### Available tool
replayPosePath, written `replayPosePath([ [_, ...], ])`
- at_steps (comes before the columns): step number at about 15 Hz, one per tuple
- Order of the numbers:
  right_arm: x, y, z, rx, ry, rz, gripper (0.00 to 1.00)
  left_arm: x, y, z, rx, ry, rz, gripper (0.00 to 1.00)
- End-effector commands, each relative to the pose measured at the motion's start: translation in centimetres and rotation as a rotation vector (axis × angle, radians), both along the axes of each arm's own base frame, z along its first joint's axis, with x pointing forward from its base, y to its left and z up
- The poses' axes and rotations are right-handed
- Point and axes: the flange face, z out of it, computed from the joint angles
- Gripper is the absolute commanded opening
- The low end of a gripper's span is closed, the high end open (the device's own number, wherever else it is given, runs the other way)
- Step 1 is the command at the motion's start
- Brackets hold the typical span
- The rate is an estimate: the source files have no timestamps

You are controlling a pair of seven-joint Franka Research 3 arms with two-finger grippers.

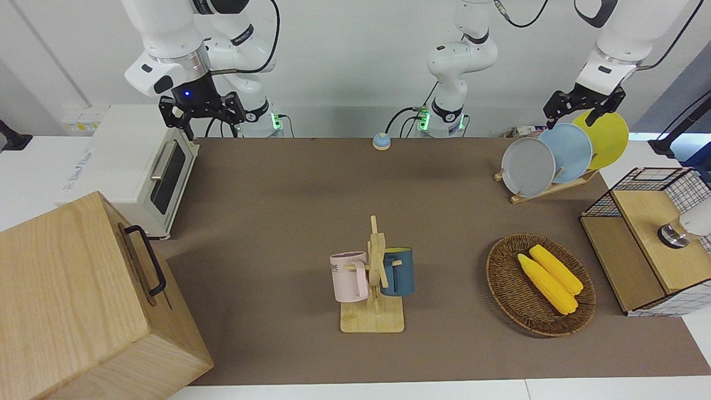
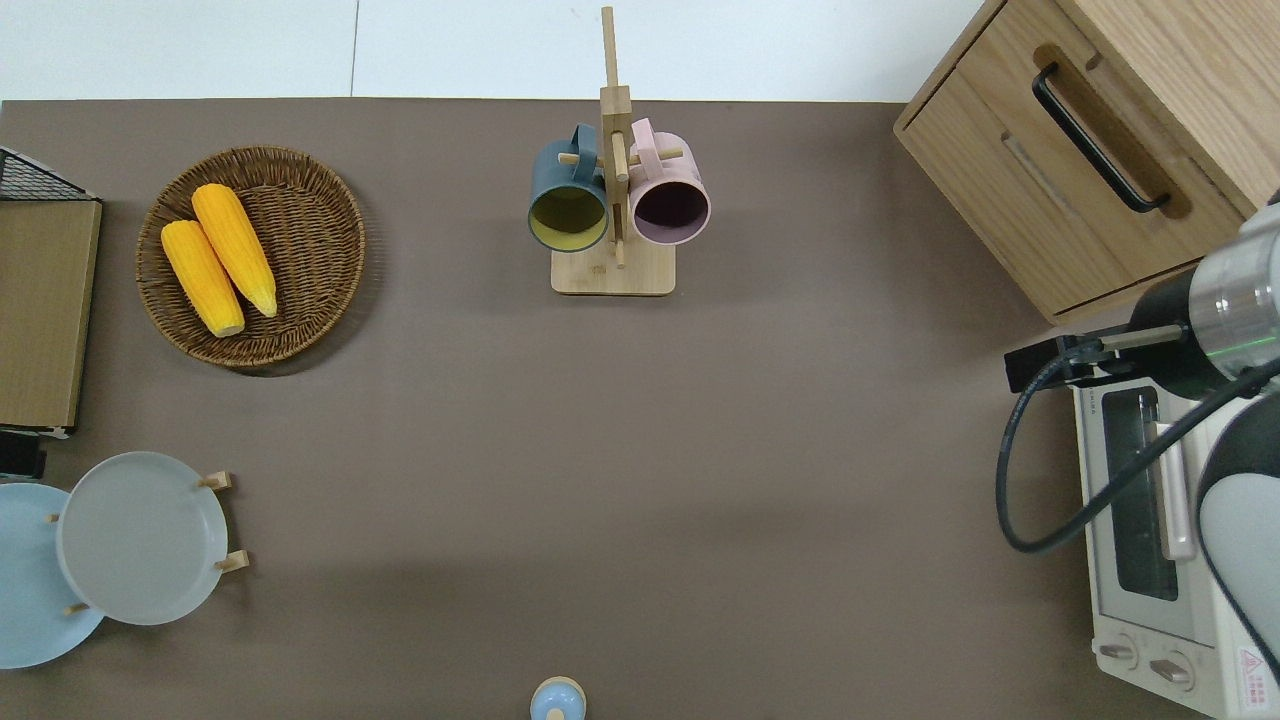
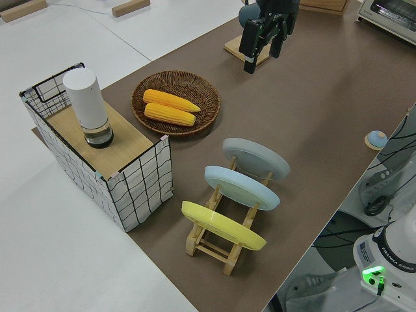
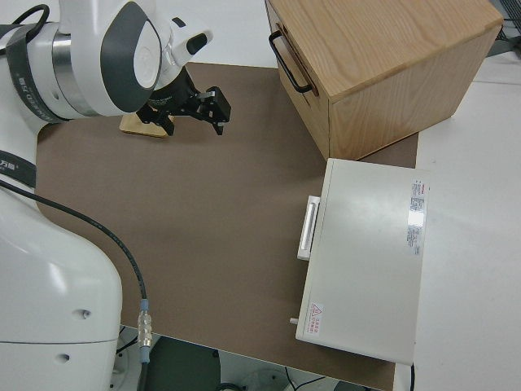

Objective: Pick gray plate from low plate rack and place it on table with left arm
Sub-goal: 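Move the left gripper down to the edge of the front gray plate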

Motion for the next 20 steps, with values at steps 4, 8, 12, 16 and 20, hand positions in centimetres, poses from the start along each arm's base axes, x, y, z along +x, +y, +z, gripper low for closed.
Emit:
replayPosePath([
  [4, -0.2, -0.1, 0.4, -0.002, 0.004, -0.014, 0.983, -1.0, 2.4, -3.1, 0.032, 0.063, 0.037, 1.0],
  [8, -0.2, -0.1, 0.4, -0.003, 0.002, -0.014, 0.983, -1.1, 2.8, -5.0, 0.032, 0.068, 0.041, 1.0],
  [12, -0.2, -0.1, 0.4, -0.003, 0.002, -0.014, 0.983, -1.8, 3.1, -8.0, 0.068, 0.085, 0.027, 1.0],
  [16, -0.2, -0.1, 0.4, -0.002, 0.004, -0.014, 0.983, -2.6, 3.7, -10.6, 0.068, 0.072, 0.028, 1.0],
  [20, -0.2, -0.1, 0.4, -0.003, 0.002, -0.014, 0.983, -2.9, 3.7, -13.0, 0.064, 0.076, 0.02, 1.0],
])
